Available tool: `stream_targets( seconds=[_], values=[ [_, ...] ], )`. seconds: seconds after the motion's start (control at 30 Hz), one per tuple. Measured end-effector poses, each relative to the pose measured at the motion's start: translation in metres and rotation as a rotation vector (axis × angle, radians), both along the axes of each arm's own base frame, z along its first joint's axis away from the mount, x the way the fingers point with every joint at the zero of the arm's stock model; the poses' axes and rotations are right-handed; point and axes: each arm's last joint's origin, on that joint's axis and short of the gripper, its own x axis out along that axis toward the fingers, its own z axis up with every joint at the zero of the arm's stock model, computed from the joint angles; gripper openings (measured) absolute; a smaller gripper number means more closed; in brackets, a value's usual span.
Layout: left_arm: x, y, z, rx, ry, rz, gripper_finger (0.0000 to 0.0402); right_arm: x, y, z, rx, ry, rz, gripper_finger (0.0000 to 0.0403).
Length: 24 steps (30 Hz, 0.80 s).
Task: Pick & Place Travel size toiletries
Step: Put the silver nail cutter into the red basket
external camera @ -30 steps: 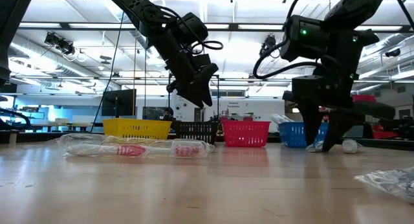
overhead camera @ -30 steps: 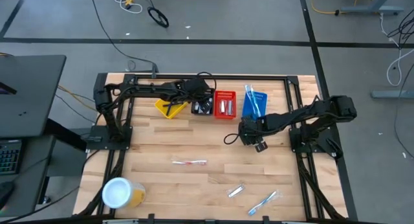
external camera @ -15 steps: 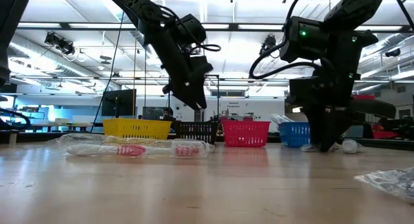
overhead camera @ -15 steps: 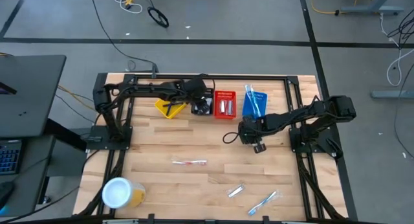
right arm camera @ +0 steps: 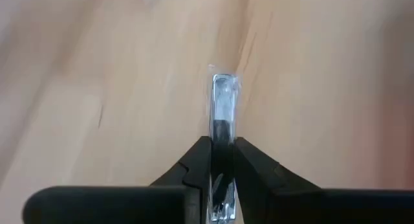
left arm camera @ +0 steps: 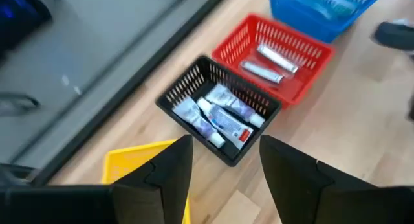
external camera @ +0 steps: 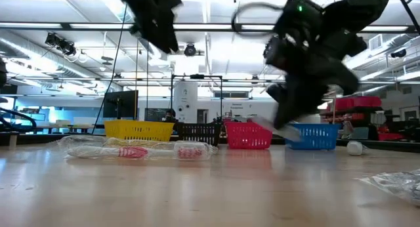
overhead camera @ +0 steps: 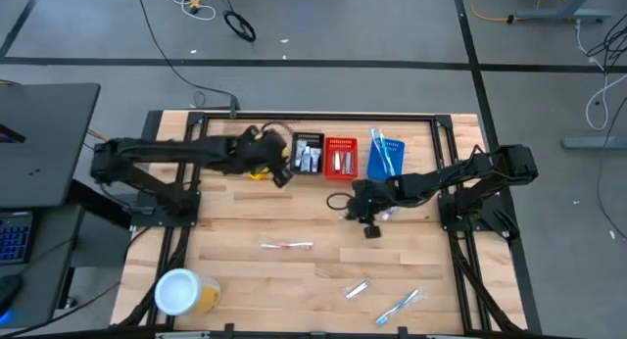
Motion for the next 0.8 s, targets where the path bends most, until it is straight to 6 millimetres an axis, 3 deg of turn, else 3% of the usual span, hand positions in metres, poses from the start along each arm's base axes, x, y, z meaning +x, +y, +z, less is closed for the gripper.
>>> stream_targets(
  seconds=[0.1,0.2,0.33,0.4,0.5,0.63,0.8],
  values=[
    [-0.016,-0.025,0.005,0.075,-0.023,-0.019,0.019,0.015,-0.002,0.015,-0.071,-0.224,-0.036,0.0058],
    [-0.031,-0.042,0.001,0.095,-0.039,-0.039,0.019,0.027,-0.011,0.033,-0.219,-0.443,-0.177,0.0057],
    [-0.04,-0.052,-0.015,0.087,-0.045,-0.05,0.019,0.03,-0.039,0.049,-0.399,-0.575,-0.468,0.0057],
    [-0.042,-0.052,-0.024,0.094,-0.022,-0.053,0.019,0.029,-0.057,0.05,-0.323,-0.613,-0.624,0.0057],
    [-0.043,-0.049,-0.034,0.117,0.014,-0.054,0.019,0.029,-0.082,0.037,-0.151,-0.594,-0.745,0.0057],
    [-0.041,-0.042,-0.038,0.133,0.03,-0.026,0.019,0.028,-0.1,0.01,-0.136,-0.496,-0.847,0.0057],
    [-0.037,-0.035,-0.035,0.151,0.007,-0.018,0.019,0.028,-0.108,-0.01,-0.146,-0.425,-0.889,0.0063]
  ],
)
